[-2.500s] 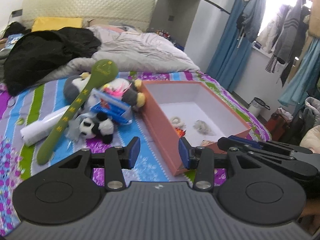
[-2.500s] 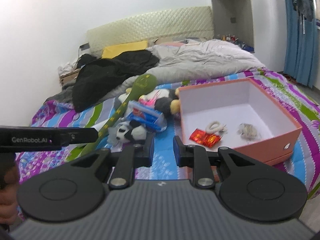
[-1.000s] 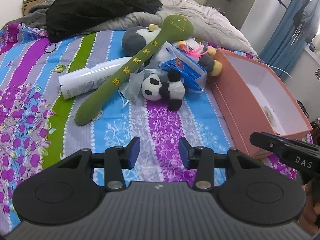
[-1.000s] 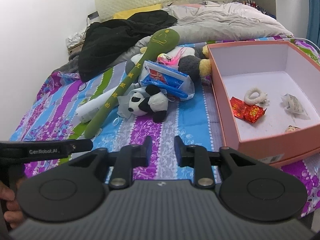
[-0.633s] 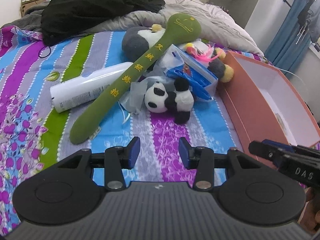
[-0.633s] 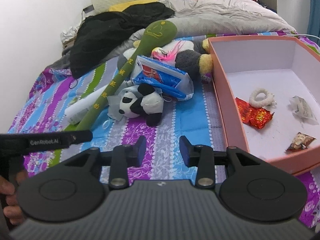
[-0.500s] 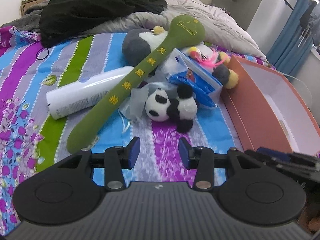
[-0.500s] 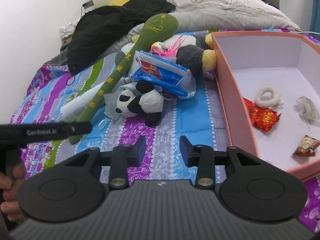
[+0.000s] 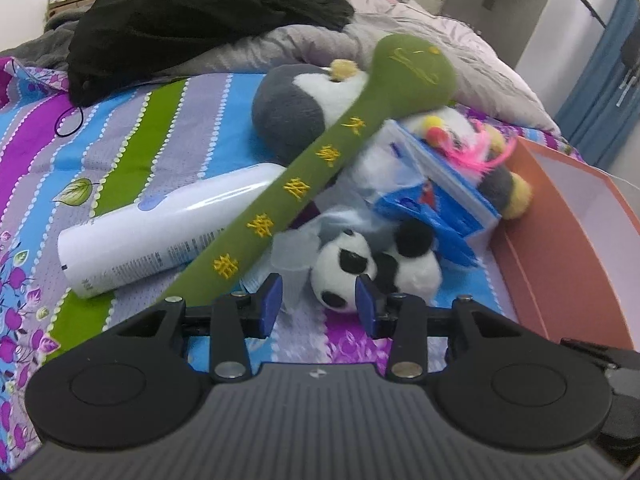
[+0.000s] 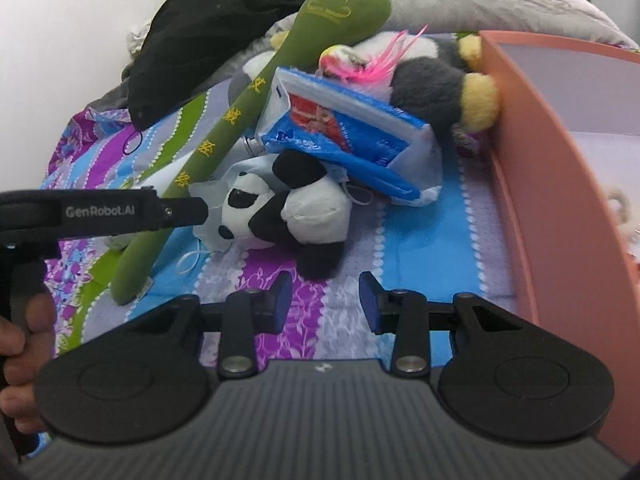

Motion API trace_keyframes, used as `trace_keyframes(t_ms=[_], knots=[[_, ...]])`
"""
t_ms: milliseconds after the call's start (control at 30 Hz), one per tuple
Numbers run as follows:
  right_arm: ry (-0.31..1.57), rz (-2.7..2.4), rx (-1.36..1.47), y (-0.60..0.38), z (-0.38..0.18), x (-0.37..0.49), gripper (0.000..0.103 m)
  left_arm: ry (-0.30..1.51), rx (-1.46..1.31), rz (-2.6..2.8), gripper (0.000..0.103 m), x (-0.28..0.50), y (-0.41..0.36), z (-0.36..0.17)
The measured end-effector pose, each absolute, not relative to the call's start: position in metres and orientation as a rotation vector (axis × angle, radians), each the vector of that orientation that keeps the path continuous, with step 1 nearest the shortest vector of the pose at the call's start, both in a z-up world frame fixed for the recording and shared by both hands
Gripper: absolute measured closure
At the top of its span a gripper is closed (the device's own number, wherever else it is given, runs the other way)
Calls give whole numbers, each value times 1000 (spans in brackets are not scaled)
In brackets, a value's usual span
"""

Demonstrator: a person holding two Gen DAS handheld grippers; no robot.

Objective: Organize soft objects
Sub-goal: 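Close the right tool on the panda plush while the left tool grasps the clear plastic cup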

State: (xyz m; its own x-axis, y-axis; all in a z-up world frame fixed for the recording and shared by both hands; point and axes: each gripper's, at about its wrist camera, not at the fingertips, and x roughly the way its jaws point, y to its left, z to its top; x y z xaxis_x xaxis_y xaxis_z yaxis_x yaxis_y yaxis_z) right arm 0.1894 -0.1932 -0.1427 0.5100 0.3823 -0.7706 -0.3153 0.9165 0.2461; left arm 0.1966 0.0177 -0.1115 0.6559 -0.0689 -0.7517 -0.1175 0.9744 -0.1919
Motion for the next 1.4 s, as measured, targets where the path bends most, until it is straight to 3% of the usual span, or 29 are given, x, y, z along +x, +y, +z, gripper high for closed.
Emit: trace_keyframes(t_ms=[533, 667, 1400], knots=[[1004, 425, 93, -170, -181, 227, 64, 886, -245, 72, 78, 236, 29, -137], [1002, 425, 73, -168, -177, 225, 73, 882, -256, 78, 82, 236, 31, -134], [969, 370, 45, -201, -124, 128, 78, 851, -311, 29, 83, 125, 12, -85]])
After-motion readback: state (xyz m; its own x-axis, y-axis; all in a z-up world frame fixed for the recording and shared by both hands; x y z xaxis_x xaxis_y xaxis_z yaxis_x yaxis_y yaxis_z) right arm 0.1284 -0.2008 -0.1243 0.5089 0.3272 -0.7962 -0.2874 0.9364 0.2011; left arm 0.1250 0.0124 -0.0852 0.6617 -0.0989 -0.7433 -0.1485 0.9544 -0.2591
